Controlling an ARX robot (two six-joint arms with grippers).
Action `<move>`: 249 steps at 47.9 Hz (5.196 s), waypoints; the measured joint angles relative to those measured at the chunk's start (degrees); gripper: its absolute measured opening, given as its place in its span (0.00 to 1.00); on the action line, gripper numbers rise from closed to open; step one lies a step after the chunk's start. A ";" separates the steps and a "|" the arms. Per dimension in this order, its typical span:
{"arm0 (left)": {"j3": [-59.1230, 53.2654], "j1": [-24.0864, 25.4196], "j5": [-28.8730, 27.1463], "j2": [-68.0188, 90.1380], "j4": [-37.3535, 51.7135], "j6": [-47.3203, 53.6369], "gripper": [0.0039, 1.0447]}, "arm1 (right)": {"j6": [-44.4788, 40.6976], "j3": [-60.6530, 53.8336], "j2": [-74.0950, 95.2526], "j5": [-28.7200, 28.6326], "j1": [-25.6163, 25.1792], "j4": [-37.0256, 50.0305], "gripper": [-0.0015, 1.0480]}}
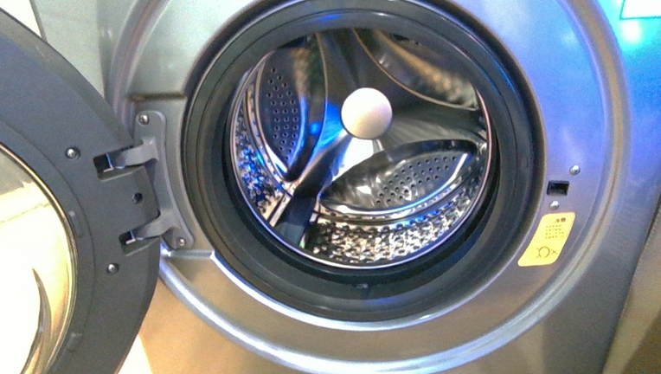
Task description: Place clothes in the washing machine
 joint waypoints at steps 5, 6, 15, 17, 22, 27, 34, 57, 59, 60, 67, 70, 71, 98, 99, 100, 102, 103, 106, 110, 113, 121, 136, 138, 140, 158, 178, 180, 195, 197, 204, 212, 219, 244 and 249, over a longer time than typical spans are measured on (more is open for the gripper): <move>0.00 -0.02 0.00 0.00 0.00 -0.02 0.94 | 1.09 0.00 -5.81 -1.79 1.20 -1.38 0.06; 0.00 0.00 0.00 0.00 0.00 0.00 0.94 | 1.62 0.02 -7.26 -2.32 1.38 -1.51 0.06; 0.00 -0.02 0.00 0.00 0.00 0.00 0.94 | 5.75 2.71 -13.90 -4.17 1.46 -0.44 0.06; 0.00 0.00 0.00 0.00 0.00 -0.02 0.94 | 7.23 4.22 -14.84 -4.35 1.42 -0.20 0.06; 0.00 0.00 0.00 0.00 0.00 0.00 0.94 | 10.29 9.55 -16.09 -4.63 1.44 -0.09 0.06; 0.00 0.00 0.00 0.00 0.00 0.00 0.94 | 11.72 14.14 -16.35 -4.68 1.95 -0.87 0.06; 0.00 0.00 0.00 0.00 0.00 -0.02 0.94 | 13.22 22.18 -17.22 -4.81 3.58 -3.91 0.06; 0.00 0.00 0.00 0.00 0.00 -0.02 0.94 | 13.70 49.07 -19.39 -2.25 13.97 -18.43 0.06; 0.00 0.00 0.00 0.00 0.00 0.00 0.94 | 13.27 51.67 -19.21 -1.60 15.28 -20.37 0.06; 0.00 0.00 0.00 0.00 0.00 -0.02 0.94 | 13.14 53.09 -19.10 -1.22 15.96 -21.40 0.06; 0.00 0.00 0.00 0.00 0.00 -0.02 0.94 | 11.52 62.62 -17.70 1.16 20.96 -28.26 0.06; 0.00 0.00 0.02 0.00 0.00 -0.02 0.94 | 10.62 66.88 -16.85 2.40 23.56 -31.74 0.06; 0.00 0.00 0.00 0.00 0.00 -0.02 0.94 | 10.27 68.22 -16.59 2.82 24.46 -32.89 0.06; 0.00 0.00 0.00 0.00 0.00 -0.02 0.94 | 1.81 78.66 -14.60 9.55 49.07 -43.80 0.06; 0.00 0.00 0.00 0.00 0.00 0.00 0.94 | 1.81 78.66 -14.40 9.75 49.40 -43.54 0.06; 0.00 0.00 0.00 0.00 0.00 0.00 0.94 | 1.86 78.66 -14.21 9.97 49.70 -43.39 0.06; 0.00 0.00 0.00 0.00 0.00 -0.02 0.94 | 2.01 78.66 -13.99 10.10 50.07 -43.25 0.06; 0.00 0.00 0.00 0.00 0.00 -0.02 0.94 | 2.12 78.55 -13.90 10.12 50.34 -43.06 0.06; 0.00 0.00 0.00 0.00 0.00 -0.02 0.94 | 2.51 78.12 -13.86 10.21 50.64 -42.62 0.06; 0.00 0.00 0.00 0.00 0.00 -0.02 0.94 | 3.19 77.42 -13.86 10.14 50.77 -41.77 0.06; 0.00 0.00 0.00 0.00 0.00 -0.02 0.94 | 3.41 77.24 -13.86 10.16 50.77 -41.75 0.06; 0.00 0.00 0.00 0.00 0.00 0.00 0.94 | 3.58 77.13 -13.86 10.21 50.77 -41.72 0.06; 0.00 0.00 0.00 0.00 0.00 -0.02 0.94 | 3.58 77.13 -13.86 10.32 50.77 -41.70 0.06; 0.00 0.00 0.00 0.00 0.00 -0.02 0.94 | 3.58 77.13 -13.86 10.34 50.77 -41.70 0.06; 0.00 0.00 0.00 0.00 0.00 0.00 0.94 | 3.61 77.13 -13.86 10.34 50.77 -41.70 0.06; 0.00 0.00 0.00 0.00 0.00 0.00 0.94 | 3.76 77.13 -13.86 10.34 50.77 -41.70 0.06; 3.85 7.48 11.93 10.62 9.64 -16.87 0.94 | 3.78 77.13 -13.86 10.29 50.77 -41.70 0.06; 5.31 8.41 13.18 12.66 11.63 -17.81 0.94 | 3.78 77.13 -13.86 10.32 50.77 -41.70 0.06; 18.93 10.19 20.52 30.64 23.32 -18.23 0.94 | 3.76 77.13 -13.86 10.32 50.77 -41.70 0.06; 20.55 10.25 22.32 32.74 24.46 -18.47 0.94 | 3.78 77.13 -13.86 10.32 50.77 -41.70 0.06; 28.79 11.67 30.05 43.23 29.55 -22.99 0.94 | 3.76 77.13 -13.86 10.34 50.77 -41.70 0.06; 37.83 10.82 34.71 54.49 35.87 -26.10 0.94 | 3.76 77.13 -13.86 10.34 50.77 -41.70 0.06; 43.08 7.13 37.33 62.88 35.19 -23.02 0.94 | 3.76 77.13 -13.86 10.36 50.77 -41.70 0.06; 49.20 -5.11 56.92 78.05 57.68 -24.59 0.94 | 3.78 77.13 -13.86 10.32 50.77 -41.70 0.06; 50.27 -7.50 58.95 79.76 60.70 -27.39 0.94 | 3.78 77.13 -13.86 10.32 50.77 -41.70 0.06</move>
